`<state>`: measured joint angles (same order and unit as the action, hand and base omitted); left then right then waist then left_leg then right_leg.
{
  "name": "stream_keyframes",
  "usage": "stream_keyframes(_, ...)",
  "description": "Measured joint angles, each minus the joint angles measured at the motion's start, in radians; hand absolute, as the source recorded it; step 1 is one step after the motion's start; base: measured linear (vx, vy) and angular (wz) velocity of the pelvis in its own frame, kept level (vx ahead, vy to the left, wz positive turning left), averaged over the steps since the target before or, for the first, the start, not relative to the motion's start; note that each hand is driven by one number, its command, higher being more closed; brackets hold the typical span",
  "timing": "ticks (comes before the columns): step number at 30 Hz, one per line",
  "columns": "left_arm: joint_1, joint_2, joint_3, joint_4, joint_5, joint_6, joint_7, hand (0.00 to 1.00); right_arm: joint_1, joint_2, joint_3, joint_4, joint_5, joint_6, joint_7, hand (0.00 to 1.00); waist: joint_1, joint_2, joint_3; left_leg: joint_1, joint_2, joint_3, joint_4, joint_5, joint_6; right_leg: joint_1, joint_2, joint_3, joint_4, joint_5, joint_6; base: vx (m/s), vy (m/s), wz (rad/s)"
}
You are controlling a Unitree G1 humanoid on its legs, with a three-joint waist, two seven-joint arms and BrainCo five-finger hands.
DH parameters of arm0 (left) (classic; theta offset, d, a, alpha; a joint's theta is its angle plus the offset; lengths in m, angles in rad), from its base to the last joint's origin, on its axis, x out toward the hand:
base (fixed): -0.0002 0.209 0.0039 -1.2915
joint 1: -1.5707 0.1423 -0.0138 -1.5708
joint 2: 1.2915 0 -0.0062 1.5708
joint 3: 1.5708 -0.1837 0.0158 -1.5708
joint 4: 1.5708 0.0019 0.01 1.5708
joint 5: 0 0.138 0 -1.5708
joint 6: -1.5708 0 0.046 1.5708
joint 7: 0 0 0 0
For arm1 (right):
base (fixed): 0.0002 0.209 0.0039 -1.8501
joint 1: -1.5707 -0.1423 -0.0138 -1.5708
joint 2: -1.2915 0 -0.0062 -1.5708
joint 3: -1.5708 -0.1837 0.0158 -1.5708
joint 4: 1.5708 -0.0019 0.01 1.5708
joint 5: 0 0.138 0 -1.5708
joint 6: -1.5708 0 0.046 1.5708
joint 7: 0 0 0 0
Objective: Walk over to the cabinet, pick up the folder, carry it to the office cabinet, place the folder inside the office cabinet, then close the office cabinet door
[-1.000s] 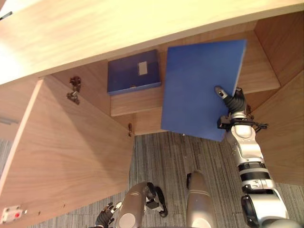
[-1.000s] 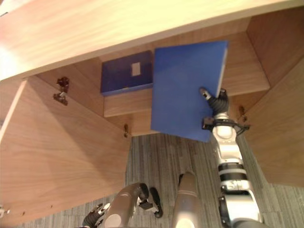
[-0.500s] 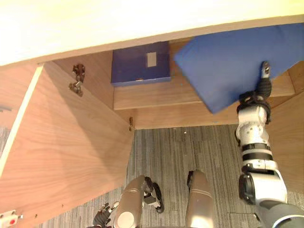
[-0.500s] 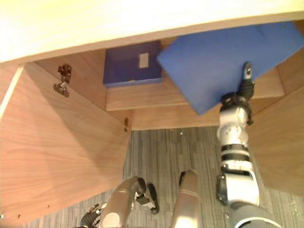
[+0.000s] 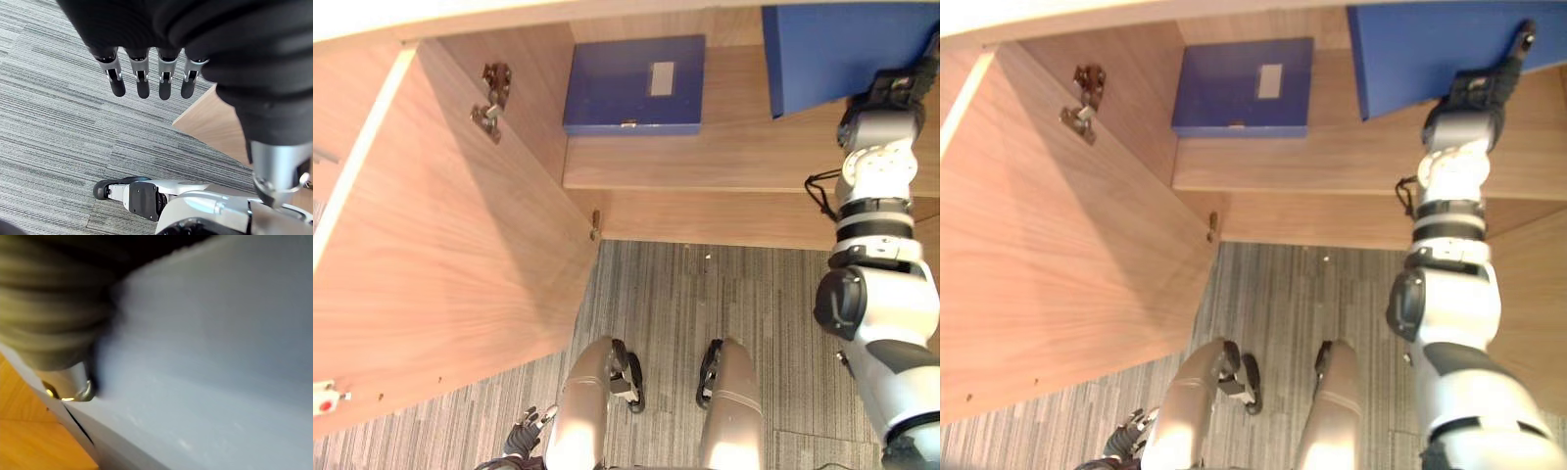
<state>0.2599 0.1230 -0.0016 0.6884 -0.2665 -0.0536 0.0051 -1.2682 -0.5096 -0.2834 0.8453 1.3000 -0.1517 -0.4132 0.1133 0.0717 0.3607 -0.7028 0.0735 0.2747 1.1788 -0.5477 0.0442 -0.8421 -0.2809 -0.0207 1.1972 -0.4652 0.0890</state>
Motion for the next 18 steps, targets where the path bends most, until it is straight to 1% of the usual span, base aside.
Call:
stream_keyframes(3, 0.000, 0.000, -0.002, -0.014, 0.001, 0.005, 0.002, 0.00, -0.067, -0.010, 0.000, 0.045, 0.009, 0.002, -0.021, 1.00, 0.009, 0.000, 0.003, -0.038, 0.001, -0.006, 0.018, 0.000, 0.000, -0.039, -0.001, 0.001, 0.021, -0.003, -0.006, -0.07, -0.065, 0.08)
stream_keyframes(6, 0.001, 0.001, -0.004, -0.031, 0.004, 0.007, 0.007, 0.00, -0.101, -0.031, 0.001, 0.055, 0.016, 0.006, -0.033, 1.00, 0.015, 0.001, 0.010, -0.080, 0.007, -0.014, 0.043, 0.000, 0.000, -0.076, 0.002, 0.001, 0.046, -0.008, -0.014, -0.05, -0.072, 0.08)
stream_keyframes(9, 0.000, 0.001, -0.007, -0.042, 0.004, 0.006, 0.010, 0.00, -0.142, -0.037, -0.002, 0.056, 0.029, 0.004, -0.047, 1.00, 0.015, 0.005, 0.029, -0.120, 0.015, -0.018, 0.066, 0.000, 0.000, -0.114, 0.008, 0.002, 0.067, -0.009, -0.018, -0.05, -0.078, 0.05)
stream_keyframes(10, -0.002, 0.001, -0.010, -0.044, 0.004, 0.006, 0.013, 0.00, -0.149, -0.042, -0.010, 0.056, 0.047, 0.000, -0.053, 1.00, 0.015, 0.010, 0.036, -0.135, 0.017, -0.022, 0.078, -0.001, 0.001, -0.126, 0.009, 0.001, 0.077, -0.011, -0.021, -0.04, -0.069, 0.07)
stream_keyframes(12, -0.002, 0.001, -0.014, -0.050, 0.006, 0.006, 0.017, 0.00, -0.154, -0.044, -0.030, 0.056, 0.070, -0.003, -0.063, 1.00, 0.016, 0.013, 0.041, -0.158, 0.021, -0.023, 0.090, -0.003, 0.004, -0.150, 0.012, 0.004, 0.091, -0.011, -0.021, -0.04, -0.072, 0.04)
stream_keyframes(14, -0.003, 0.000, -0.017, -0.051, 0.009, 0.006, 0.018, 0.00, -0.155, -0.045, -0.072, 0.056, 0.088, -0.010, -0.069, 1.00, 0.018, 0.020, 0.047, -0.178, 0.026, -0.025, 0.109, -0.003, 0.005, -0.169, 0.015, 0.005, 0.106, -0.011, -0.022, -0.02, -0.065, 0.00)
stream_keyframes(16, -0.004, 0.001, -0.027, -0.052, 0.009, 0.006, 0.024, 0.00, -0.155, -0.050, -0.094, 0.056, 0.111, -0.033, -0.083, 1.00, 0.021, 0.028, 0.051, -0.210, 0.033, -0.023, 0.131, -0.005, 0.008, -0.206, 0.020, 0.013, 0.128, -0.011, -0.023, -0.01, -0.065, -0.04)
stream_keyframes(17, -0.004, 0.001, -0.030, -0.051, 0.009, 0.006, 0.026, 0.00, -0.155, -0.051, -0.101, 0.056, 0.122, -0.038, -0.085, 1.00, 0.023, 0.029, 0.051, -0.218, 0.035, -0.022, 0.137, -0.005, 0.008, -0.215, 0.022, 0.015, 0.134, -0.011, -0.024, -0.01, -0.067, -0.05)
stream_keyframes(18, -0.006, 0.000, -0.035, -0.051, 0.009, 0.006, 0.029, 0.00, -0.155, -0.053, -0.127, 0.055, 0.145, -0.050, -0.088, 1.00, 0.025, 0.037, 0.055, -0.229, 0.039, -0.021, 0.149, -0.006, 0.010, -0.229, 0.025, 0.019, 0.145, -0.011, -0.025, -0.01, -0.068, -0.05)
